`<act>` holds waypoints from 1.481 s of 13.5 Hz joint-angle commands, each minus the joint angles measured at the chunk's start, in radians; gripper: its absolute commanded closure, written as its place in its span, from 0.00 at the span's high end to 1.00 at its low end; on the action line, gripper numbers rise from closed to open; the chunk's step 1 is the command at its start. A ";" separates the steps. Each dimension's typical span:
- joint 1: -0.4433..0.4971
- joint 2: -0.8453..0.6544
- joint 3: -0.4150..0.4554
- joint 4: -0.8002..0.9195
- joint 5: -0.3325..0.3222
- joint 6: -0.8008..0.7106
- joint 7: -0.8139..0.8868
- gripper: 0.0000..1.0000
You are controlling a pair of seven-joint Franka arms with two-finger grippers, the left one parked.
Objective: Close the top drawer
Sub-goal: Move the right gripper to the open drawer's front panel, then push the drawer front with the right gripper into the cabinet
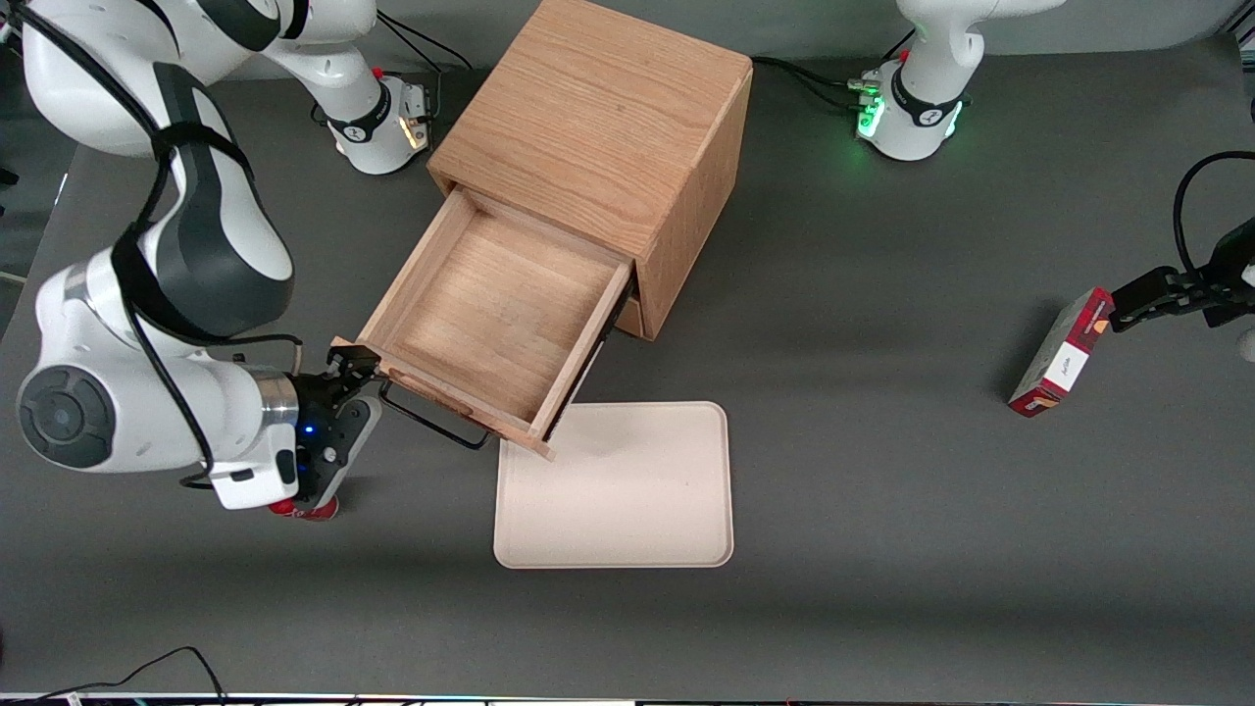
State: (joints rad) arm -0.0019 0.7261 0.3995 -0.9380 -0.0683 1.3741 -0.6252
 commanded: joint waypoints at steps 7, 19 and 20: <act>0.014 0.050 -0.001 -0.045 0.024 0.115 0.050 1.00; 0.007 0.052 0.005 -0.113 0.036 0.183 0.131 1.00; 0.005 0.042 0.004 -0.126 0.062 0.184 0.165 1.00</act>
State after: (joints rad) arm 0.0081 0.7916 0.3995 -1.0194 -0.0471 1.5364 -0.5249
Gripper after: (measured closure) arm 0.000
